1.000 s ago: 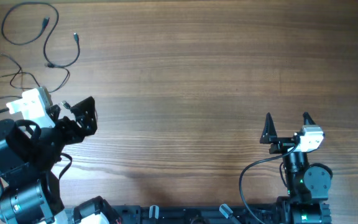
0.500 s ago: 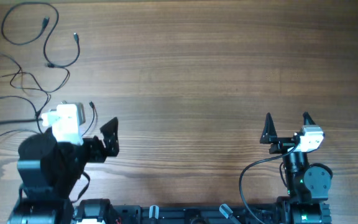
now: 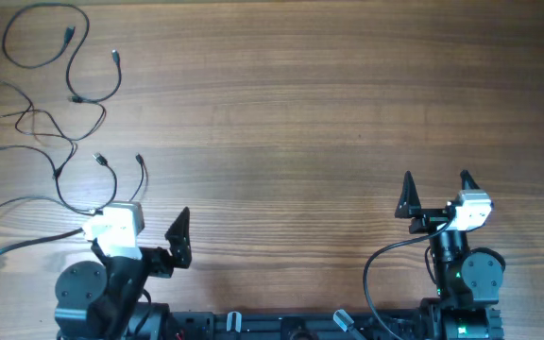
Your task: Untangle cables
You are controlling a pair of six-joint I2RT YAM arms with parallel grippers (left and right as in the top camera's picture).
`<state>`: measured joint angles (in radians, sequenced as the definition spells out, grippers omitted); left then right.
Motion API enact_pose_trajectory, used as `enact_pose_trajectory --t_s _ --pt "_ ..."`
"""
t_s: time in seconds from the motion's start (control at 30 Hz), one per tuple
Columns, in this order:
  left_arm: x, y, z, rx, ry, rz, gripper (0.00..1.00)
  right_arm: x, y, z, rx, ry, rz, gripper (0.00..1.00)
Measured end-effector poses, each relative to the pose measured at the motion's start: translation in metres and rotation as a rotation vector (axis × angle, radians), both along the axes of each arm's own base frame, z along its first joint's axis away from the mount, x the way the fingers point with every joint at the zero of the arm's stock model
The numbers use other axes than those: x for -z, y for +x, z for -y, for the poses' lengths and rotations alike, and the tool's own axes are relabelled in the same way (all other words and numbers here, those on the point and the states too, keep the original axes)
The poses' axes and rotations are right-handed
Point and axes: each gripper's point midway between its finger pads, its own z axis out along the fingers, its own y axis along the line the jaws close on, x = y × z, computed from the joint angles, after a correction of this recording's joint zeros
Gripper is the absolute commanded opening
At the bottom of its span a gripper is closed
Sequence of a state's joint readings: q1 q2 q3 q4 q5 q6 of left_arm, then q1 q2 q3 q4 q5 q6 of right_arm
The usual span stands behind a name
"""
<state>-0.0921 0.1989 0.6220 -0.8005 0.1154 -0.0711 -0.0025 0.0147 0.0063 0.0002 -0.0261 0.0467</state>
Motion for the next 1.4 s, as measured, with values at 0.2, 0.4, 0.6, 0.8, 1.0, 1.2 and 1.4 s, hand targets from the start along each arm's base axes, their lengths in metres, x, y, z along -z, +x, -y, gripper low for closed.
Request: enact_pose_trajectory --t_s 0.2,0.4,0.6,0.8,1.0,1.2,1.4 --pt "0.010 0.011 0.009 0.038 -0.007 0.060 1.00 0.000 0.000 0.000 0.000 0.000 0.000 1.00" --pt "0.023 0.014 0.010 0.041 -0.009 0.091 1.00 0.000 0.000 0.000 0.000 0.000 0.000 1.00" --pt "0.030 0.012 0.006 0.020 -0.006 0.123 1.00 0.000 0.000 0.000 0.000 0.000 0.000 1.00" --pt "0.035 0.016 0.003 0.004 -0.001 0.129 1.00 0.000 0.000 0.000 0.000 0.000 0.000 1.00" --pt "0.049 0.031 0.005 0.004 -0.007 0.164 1.00 0.000 0.000 0.000 0.000 0.000 0.000 1.00" --pt "0.057 0.044 0.007 -0.003 -0.034 0.221 1.00 0.000 0.000 0.000 0.000 0.000 0.000 1.00" --pt "0.058 0.052 0.008 -0.012 -0.071 0.280 1.00 0.000 0.000 0.000 0.000 0.000 0.000 1.00"
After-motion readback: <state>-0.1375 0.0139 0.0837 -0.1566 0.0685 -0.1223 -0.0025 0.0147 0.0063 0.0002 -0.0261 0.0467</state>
